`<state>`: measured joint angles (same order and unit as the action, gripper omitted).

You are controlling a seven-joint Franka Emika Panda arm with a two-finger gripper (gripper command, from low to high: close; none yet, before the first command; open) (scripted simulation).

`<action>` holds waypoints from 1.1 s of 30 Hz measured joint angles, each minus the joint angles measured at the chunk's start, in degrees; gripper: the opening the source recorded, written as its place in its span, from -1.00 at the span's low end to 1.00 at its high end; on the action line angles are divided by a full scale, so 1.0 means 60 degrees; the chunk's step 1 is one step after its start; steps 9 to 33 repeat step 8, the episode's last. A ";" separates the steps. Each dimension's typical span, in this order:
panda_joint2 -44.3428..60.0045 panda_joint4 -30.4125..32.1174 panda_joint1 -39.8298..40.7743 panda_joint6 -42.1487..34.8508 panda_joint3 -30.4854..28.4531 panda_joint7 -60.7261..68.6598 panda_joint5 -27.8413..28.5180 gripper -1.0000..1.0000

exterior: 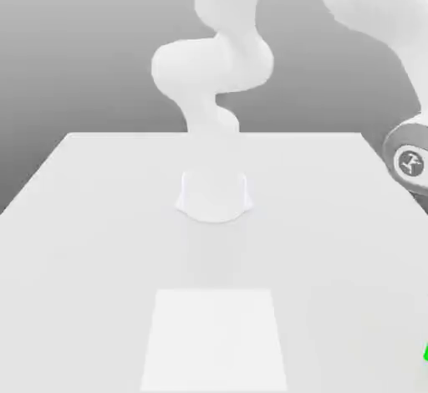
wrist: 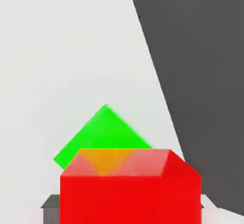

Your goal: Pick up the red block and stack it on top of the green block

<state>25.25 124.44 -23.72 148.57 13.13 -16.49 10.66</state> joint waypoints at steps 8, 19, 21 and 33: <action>-0.0710 -0.0054 0.0042 -0.0734 0.0236 0.0294 -0.0300 1.00; -0.0710 -0.0054 0.0042 -0.0734 0.0236 0.0294 -0.0300 1.00; -0.0710 -0.0054 0.0042 -0.0734 0.0236 0.0294 -0.0300 1.00; -0.0710 -0.0054 0.0042 -0.0734 0.0236 0.0294 -0.0300 1.00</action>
